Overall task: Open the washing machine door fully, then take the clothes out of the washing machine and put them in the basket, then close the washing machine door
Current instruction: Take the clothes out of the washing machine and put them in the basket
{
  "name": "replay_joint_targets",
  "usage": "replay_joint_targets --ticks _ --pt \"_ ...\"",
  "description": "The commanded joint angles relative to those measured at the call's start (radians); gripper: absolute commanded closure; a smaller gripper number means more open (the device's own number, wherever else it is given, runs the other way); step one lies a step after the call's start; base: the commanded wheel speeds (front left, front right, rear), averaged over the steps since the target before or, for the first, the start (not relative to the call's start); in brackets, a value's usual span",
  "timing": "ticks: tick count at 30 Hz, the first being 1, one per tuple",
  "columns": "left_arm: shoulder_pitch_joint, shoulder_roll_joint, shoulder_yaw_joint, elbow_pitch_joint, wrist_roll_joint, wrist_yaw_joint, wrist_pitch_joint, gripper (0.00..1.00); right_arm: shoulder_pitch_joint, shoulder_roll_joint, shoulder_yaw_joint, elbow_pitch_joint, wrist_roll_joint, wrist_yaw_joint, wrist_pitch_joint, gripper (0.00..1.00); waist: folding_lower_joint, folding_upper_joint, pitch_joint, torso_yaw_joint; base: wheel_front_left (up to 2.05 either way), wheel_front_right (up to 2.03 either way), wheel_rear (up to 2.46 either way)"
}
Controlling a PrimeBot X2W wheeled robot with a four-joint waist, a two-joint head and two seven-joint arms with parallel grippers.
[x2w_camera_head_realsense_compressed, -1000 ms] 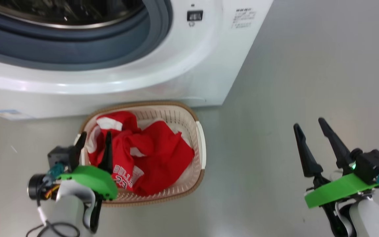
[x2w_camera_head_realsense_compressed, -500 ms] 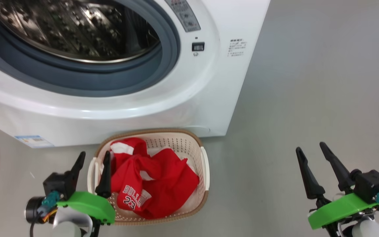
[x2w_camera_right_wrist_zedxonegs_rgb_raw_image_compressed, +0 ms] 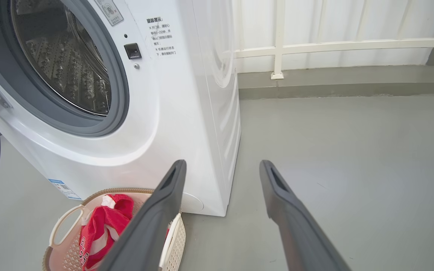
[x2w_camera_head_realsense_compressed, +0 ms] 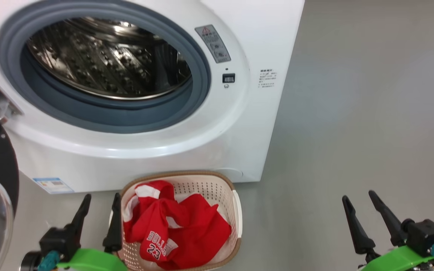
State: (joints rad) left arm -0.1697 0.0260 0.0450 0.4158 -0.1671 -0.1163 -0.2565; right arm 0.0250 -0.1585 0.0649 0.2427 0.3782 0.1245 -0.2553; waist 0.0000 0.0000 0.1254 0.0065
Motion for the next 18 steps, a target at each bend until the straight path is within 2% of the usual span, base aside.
replay_joint_targets --ticks 1,12,18 --pt "0.012 0.024 0.040 -0.039 0.011 -0.006 -0.005 0.00 0.008 -0.015 0.013 -0.020 0.012 0.006 -0.006 0.00 0.0000 0.0000 -0.025 0.003 0.00 0.00 0.00" --pt "0.130 0.024 0.049 -0.166 0.007 -0.001 -0.005 0.00 0.071 -0.021 0.005 -0.023 0.015 0.006 -0.006 0.00 0.0000 0.0000 -0.081 0.007 0.00 0.00 0.00" --pt "0.197 0.024 0.042 -0.233 -0.005 0.017 -0.005 0.00 0.102 -0.026 -0.005 -0.026 0.016 0.006 -0.006 0.00 0.0000 0.0000 -0.095 0.007 0.00 0.00 0.00"
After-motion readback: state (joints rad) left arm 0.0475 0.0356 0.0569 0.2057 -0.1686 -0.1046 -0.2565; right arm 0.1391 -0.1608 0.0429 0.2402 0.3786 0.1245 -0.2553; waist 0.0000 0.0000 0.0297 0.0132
